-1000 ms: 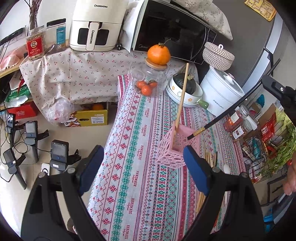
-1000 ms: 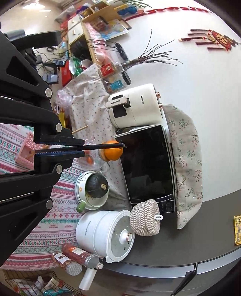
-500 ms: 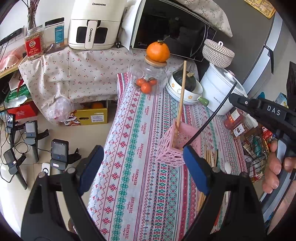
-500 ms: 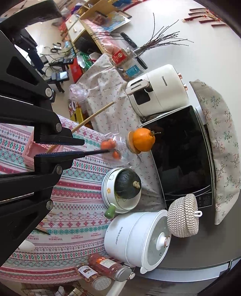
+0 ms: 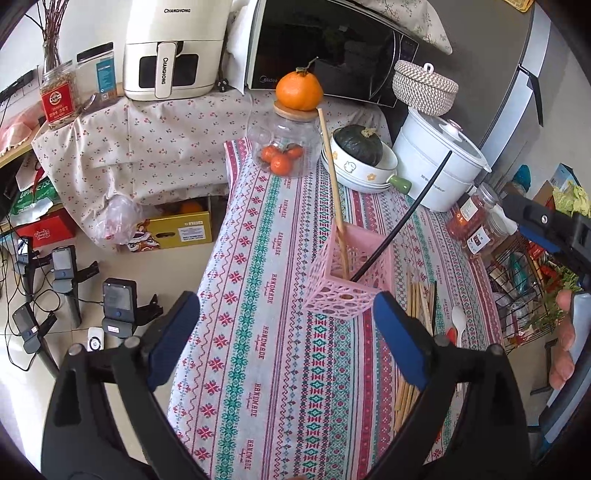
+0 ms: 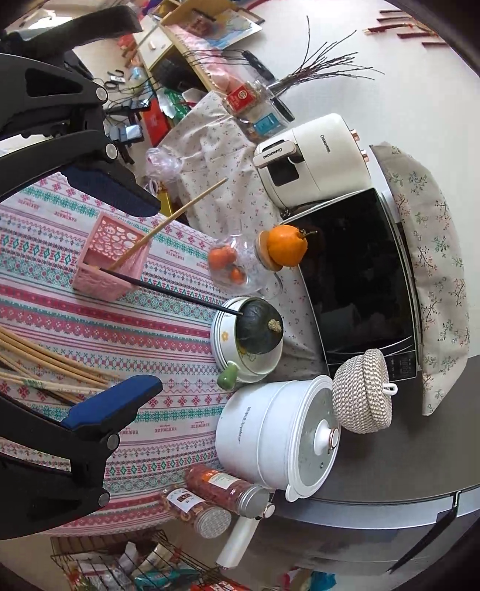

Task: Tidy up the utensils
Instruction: 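Lower the left tool onto the chopstick pile and grasp a wooden chopstick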

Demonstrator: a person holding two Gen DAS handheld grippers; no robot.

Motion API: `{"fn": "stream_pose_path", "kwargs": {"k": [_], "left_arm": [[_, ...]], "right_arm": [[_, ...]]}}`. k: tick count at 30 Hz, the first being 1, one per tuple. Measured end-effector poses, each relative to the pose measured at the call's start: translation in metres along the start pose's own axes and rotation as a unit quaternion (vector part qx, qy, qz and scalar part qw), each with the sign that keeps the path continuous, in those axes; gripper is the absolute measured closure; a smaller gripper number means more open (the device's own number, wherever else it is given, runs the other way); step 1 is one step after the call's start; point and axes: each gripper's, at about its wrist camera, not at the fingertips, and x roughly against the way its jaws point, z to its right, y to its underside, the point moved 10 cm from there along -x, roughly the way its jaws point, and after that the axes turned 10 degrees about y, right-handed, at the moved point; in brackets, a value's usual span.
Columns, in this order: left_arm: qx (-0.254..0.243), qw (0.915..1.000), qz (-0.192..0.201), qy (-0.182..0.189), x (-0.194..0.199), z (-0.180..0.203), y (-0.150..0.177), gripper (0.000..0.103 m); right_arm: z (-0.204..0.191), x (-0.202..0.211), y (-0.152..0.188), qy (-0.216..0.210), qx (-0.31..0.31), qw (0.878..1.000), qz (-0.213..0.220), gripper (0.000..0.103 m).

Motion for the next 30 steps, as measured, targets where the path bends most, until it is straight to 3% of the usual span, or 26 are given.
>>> {"fn": "stream_pose_path", "kwargs": {"k": [7, 15, 20, 24, 28, 30], "left_arm": [[-0.019, 0.9997, -0.015, -0.001, -0.009, 0.019, 0.015, 0.007], [-0.095, 0.9946, -0.038, -0.019, -0.025, 0.055, 0.041, 0.007], [-0.131, 0.9889, -0.069, -0.016, -0.042, 0.079, 0.061, 0.007], [-0.147, 0.9851, -0.089, -0.007, -0.06, 0.101, 0.07, 0.007], [-0.176, 0.9796, -0.098, -0.003, -0.082, 0.124, 0.072, 0.007], [-0.169, 0.9801, -0.104, 0.005, -0.096, 0.132, 0.071, 0.007]], "right_arm": [[0.049, 0.006, 0.045, 0.042, 0.006, 0.999, -0.028, 0.01], [0.115, -0.004, 0.097, 0.098, -0.02, 0.993, -0.06, 0.01], [0.14, -0.003, 0.107, 0.127, -0.013, 0.99, -0.055, 0.01], [0.152, -0.011, 0.124, 0.137, 0.014, 0.986, -0.092, 0.01], [0.156, -0.019, 0.139, 0.107, 0.002, 0.984, -0.143, 0.01], [0.162, -0.022, 0.14, 0.106, -0.006, 0.983, -0.149, 0.01]]}}
